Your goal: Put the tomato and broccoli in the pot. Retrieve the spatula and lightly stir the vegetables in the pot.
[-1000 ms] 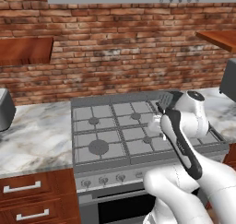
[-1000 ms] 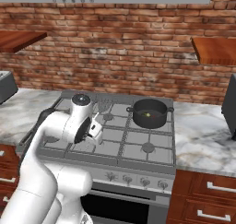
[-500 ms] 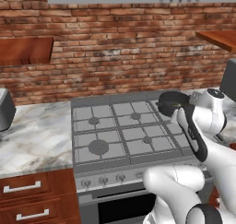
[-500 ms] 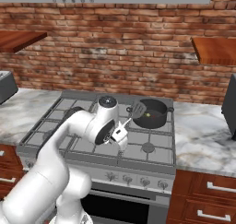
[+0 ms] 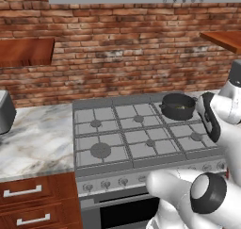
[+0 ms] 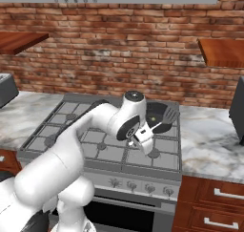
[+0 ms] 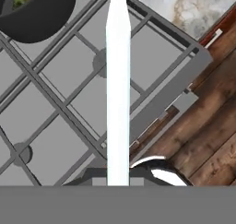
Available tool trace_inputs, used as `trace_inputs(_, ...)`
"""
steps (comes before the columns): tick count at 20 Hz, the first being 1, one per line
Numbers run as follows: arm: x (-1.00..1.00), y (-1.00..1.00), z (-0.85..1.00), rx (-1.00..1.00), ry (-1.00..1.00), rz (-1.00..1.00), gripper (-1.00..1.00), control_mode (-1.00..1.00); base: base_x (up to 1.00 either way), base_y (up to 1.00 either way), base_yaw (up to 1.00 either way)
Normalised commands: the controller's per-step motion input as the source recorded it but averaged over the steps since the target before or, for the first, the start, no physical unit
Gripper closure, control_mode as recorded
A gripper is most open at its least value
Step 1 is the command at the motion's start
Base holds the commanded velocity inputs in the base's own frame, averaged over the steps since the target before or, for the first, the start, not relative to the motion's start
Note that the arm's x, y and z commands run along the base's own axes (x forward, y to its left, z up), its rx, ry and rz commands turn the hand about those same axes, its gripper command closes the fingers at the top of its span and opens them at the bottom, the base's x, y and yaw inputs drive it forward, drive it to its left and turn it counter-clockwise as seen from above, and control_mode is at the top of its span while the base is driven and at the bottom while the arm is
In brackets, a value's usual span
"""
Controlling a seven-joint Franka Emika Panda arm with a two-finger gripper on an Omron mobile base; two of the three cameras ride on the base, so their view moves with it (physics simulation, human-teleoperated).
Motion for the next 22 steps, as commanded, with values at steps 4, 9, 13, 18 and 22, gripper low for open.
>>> trace_inputs(4, 0.15, -0.11, 0.40, -0.03, 0.24, 0.00, 1.00, -1.00, 0.00, 0.00, 0.00)
trace_inputs(9, 0.34, -0.18, 0.40, -0.04, 0.37, 0.03, 1.00, -1.00, 0.00, 0.00, 0.00)
trace_inputs(13, 0.40, -0.40, 0.30, -0.06, 0.45, 0.13, 1.00, -1.00, 0.00, 0.00, 0.00)
trace_inputs(18, 0.27, -0.27, 0.30, -0.01, 0.18, 0.26, 1.00, -1.00, 0.00, 0.00, 0.00)
trace_inputs(22, 0.03, -0.04, 0.13, 0.00, 0.05, 0.36, 1.00, -1.00, 0.00, 0.00, 0.00)
